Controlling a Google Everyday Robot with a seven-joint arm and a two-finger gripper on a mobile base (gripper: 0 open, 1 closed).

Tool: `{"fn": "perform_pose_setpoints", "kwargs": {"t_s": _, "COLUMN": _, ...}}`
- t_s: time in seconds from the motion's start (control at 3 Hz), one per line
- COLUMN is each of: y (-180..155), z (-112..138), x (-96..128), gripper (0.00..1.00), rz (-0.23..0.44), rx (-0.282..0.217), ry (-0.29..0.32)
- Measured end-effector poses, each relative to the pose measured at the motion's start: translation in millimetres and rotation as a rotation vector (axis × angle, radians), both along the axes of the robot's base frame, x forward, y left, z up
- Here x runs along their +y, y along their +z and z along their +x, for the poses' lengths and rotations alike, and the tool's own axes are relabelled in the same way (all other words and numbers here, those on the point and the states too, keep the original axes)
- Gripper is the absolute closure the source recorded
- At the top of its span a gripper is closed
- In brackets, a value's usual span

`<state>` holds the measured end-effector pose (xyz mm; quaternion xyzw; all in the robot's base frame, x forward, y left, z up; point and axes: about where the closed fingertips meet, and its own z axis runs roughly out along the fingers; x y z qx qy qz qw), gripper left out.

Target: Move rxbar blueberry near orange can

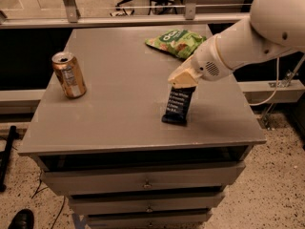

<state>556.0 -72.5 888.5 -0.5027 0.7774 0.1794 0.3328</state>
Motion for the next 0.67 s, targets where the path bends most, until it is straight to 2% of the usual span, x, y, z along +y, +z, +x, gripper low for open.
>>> {"fn": "perform_pose_setpoints", "kwargs": {"t_s": 0.67, "y": -2, "z": 12, "x": 114, "gripper": 1.00, "rz": 0.092, "rx": -0.007, "ry": 0.133}}
